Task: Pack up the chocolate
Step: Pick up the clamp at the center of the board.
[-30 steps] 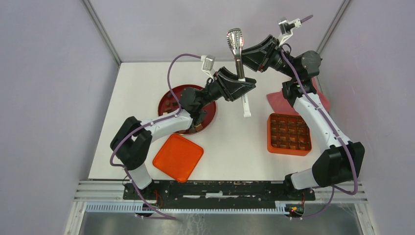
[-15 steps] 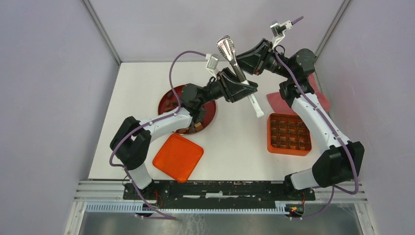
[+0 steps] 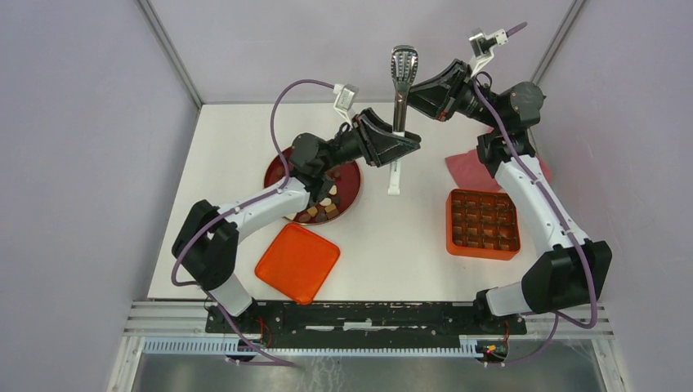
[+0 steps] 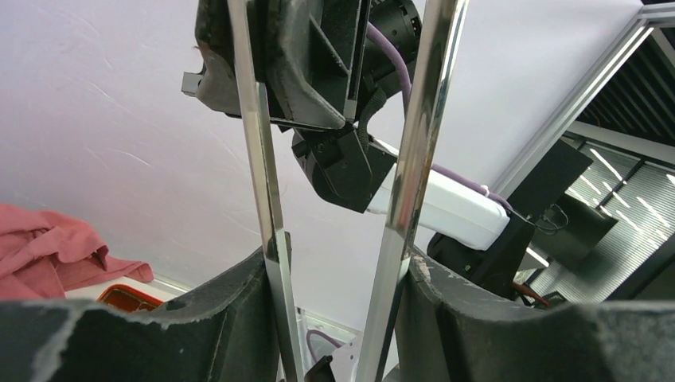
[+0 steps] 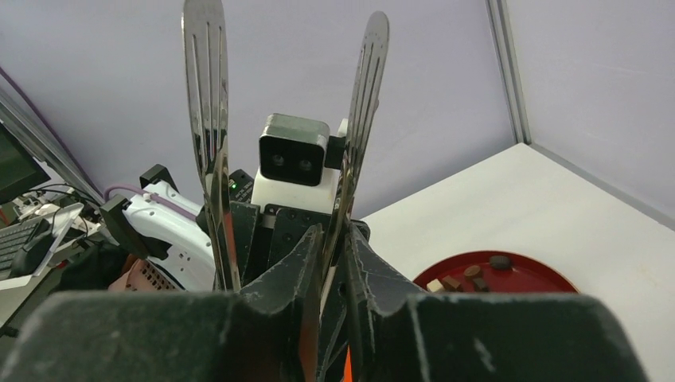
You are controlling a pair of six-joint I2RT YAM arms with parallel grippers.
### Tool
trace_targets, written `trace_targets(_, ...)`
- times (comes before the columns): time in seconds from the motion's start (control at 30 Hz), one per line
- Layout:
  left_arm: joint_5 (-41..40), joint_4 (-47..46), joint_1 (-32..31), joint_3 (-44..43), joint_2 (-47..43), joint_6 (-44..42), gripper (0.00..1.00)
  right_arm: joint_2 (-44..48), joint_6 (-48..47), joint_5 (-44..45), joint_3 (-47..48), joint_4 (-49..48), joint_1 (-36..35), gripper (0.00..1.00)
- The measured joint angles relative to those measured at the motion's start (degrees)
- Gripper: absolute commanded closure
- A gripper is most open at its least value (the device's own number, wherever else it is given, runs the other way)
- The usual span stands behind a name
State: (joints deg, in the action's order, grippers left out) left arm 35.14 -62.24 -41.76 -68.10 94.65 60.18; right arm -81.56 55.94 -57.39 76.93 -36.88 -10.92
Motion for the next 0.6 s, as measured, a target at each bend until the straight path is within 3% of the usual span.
trace_targets(0.2,1.2,1.8,0.8,0.0,-1.4,0.0,0.48,1.2,-0.7,0.2,0.0,1.5,0.9,0.91)
trace_targets(0.3,1.3,2.4,1.7,0.4,-2.2,0.0,0.48,1.9,1.2,0.8,-1.2,-0.1,1.5,0.90)
trace_targets(0.6,2.7,3.6,3.1,1.9,-3.1,0.0,0.48,5.3,7.3,0.9,-9.8,-8.7,2.6,0.60)
